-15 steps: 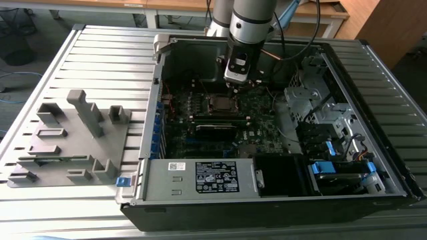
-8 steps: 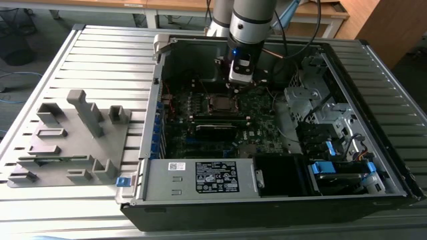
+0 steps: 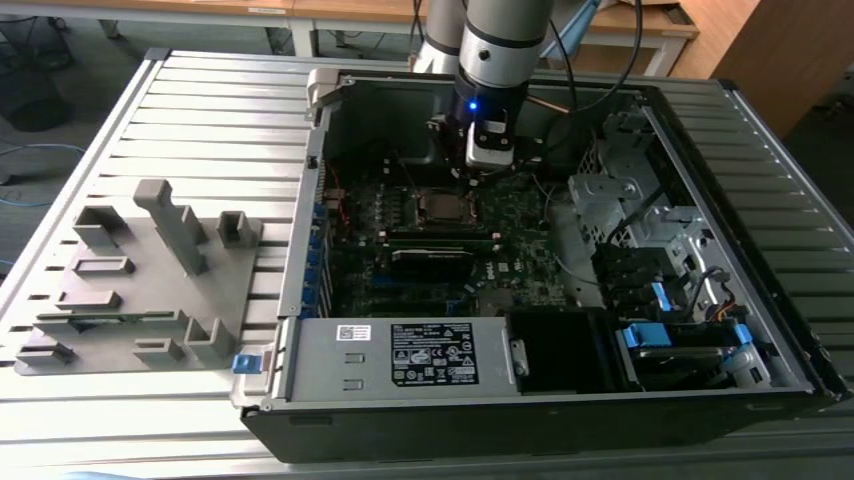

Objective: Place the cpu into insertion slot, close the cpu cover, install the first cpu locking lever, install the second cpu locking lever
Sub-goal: 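Close the cpu cover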

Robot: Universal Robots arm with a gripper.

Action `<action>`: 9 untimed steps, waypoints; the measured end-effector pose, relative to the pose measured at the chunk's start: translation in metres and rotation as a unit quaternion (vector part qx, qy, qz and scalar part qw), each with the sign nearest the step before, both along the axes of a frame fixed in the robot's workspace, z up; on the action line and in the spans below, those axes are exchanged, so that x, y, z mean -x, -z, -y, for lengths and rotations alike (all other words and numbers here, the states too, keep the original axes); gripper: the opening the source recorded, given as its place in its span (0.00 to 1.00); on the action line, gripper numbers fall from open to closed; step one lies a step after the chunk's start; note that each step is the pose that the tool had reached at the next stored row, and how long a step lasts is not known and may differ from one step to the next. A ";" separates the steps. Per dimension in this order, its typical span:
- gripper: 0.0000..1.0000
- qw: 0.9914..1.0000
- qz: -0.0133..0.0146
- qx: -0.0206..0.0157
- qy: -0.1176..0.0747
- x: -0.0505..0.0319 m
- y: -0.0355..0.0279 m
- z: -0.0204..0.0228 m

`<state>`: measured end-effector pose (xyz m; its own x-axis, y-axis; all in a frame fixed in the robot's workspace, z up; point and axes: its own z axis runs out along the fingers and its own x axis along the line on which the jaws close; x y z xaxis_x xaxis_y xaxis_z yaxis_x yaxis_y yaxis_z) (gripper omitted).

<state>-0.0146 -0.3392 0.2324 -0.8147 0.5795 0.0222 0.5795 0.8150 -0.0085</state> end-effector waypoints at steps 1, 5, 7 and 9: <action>0.10 1.000 0.000 0.000 -0.001 0.0000 0.0000 0.0000; 0.10 1.000 0.000 0.000 -0.002 0.0000 0.0000 0.0000; 0.10 1.000 0.000 0.000 -0.002 0.0000 0.0000 0.0000; 0.10 1.000 0.000 0.000 -0.002 0.0000 0.0000 0.0000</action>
<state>-0.0146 -0.3392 0.2324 -0.8166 0.5767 0.0222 0.5767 0.8169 -0.0085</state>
